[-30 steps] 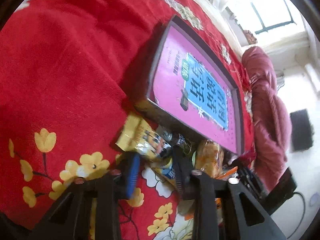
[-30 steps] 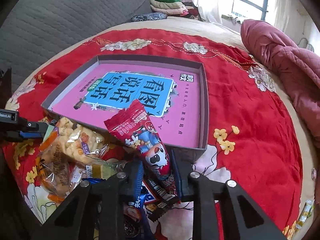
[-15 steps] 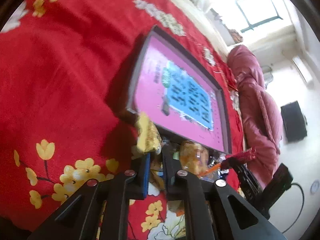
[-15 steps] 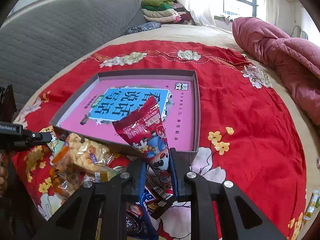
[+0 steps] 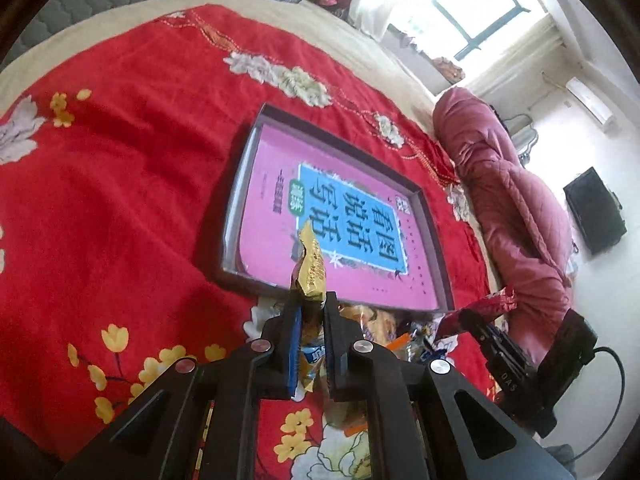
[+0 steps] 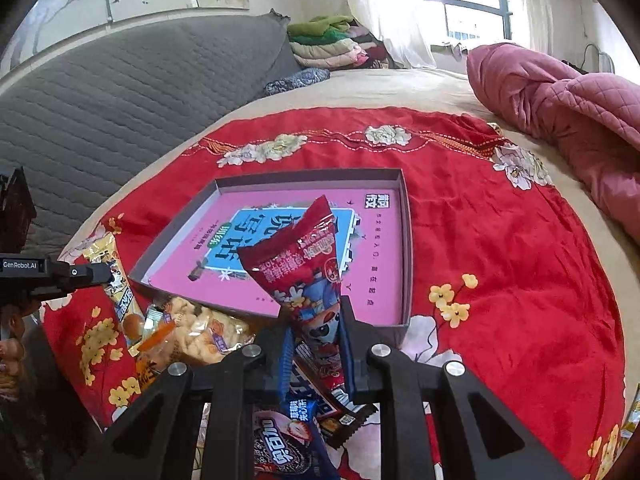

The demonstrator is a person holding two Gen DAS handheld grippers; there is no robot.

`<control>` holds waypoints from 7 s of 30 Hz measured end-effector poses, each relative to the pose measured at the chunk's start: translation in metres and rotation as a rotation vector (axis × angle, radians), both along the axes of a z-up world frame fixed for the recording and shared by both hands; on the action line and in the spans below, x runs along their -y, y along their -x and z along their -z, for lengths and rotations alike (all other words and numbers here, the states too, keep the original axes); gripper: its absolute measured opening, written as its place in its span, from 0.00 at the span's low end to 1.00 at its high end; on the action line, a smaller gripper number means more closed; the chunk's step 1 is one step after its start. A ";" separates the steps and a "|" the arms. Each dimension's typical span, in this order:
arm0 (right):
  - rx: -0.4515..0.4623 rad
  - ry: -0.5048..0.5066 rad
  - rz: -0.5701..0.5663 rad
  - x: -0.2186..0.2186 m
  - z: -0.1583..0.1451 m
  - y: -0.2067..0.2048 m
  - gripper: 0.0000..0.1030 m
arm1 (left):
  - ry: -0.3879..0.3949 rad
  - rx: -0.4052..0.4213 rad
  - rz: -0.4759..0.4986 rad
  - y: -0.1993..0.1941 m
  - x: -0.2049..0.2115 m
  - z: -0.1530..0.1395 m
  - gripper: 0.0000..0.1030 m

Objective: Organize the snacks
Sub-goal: 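Lift the red candy stick with the right tool while the left tool lifts the yellow wafer bar, then lower both snacks onto the pink book in the tray and open both tools, then move both open tools back over the remaining snack pile, then grasp the blue cookie pack with the right tool while the left tool grasps the orange-labelled peanut bag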

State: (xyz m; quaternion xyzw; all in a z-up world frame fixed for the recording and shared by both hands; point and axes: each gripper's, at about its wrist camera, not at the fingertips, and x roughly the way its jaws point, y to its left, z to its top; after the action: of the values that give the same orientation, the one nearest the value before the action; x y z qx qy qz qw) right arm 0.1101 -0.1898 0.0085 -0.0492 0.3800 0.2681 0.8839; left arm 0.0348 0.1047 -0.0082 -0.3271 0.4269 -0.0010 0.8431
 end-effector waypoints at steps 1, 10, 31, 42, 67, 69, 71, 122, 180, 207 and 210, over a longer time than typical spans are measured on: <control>0.001 -0.008 -0.001 0.000 -0.001 0.000 0.19 | -0.003 0.008 -0.001 -0.001 -0.001 -0.003 0.09; 0.038 -0.075 0.011 0.003 -0.011 -0.004 0.19 | -0.011 0.064 -0.017 -0.013 -0.003 -0.020 0.10; 0.035 -0.071 0.142 0.010 -0.006 -0.040 0.19 | -0.083 0.034 -0.043 -0.064 0.006 -0.012 0.09; -0.030 0.022 0.141 -0.006 0.021 -0.056 0.19 | -0.113 -0.019 -0.045 -0.073 0.007 0.007 0.09; -0.053 0.057 0.107 -0.026 0.041 -0.073 0.23 | -0.121 -0.102 -0.043 -0.093 0.004 0.032 0.11; -0.050 0.058 0.115 -0.025 0.041 -0.074 0.26 | -0.117 -0.108 -0.038 -0.096 0.006 0.035 0.11; -0.060 0.056 0.121 -0.025 0.042 -0.074 0.40 | -0.120 -0.109 -0.036 -0.096 0.007 0.035 0.12; 0.031 -0.114 0.075 -0.011 -0.008 -0.044 0.78 | -0.183 -0.076 0.031 -0.058 0.035 -0.021 0.60; -0.056 0.000 0.151 0.018 -0.011 0.048 0.87 | -0.037 -0.237 0.156 -0.010 0.083 0.010 0.60; -0.236 0.186 0.071 -0.010 0.045 0.045 0.87 | 0.020 -0.312 0.183 -0.019 0.106 0.036 0.60; -0.235 0.193 0.069 -0.011 0.047 0.044 0.87 | 0.017 -0.314 0.175 -0.021 0.107 0.037 0.60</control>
State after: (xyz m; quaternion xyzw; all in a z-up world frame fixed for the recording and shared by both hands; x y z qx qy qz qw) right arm 0.0661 -0.1784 -0.0382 -0.0893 0.5064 0.2036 0.8331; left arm 0.0555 -0.0020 -0.0457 -0.2918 0.5802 -0.0267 0.7600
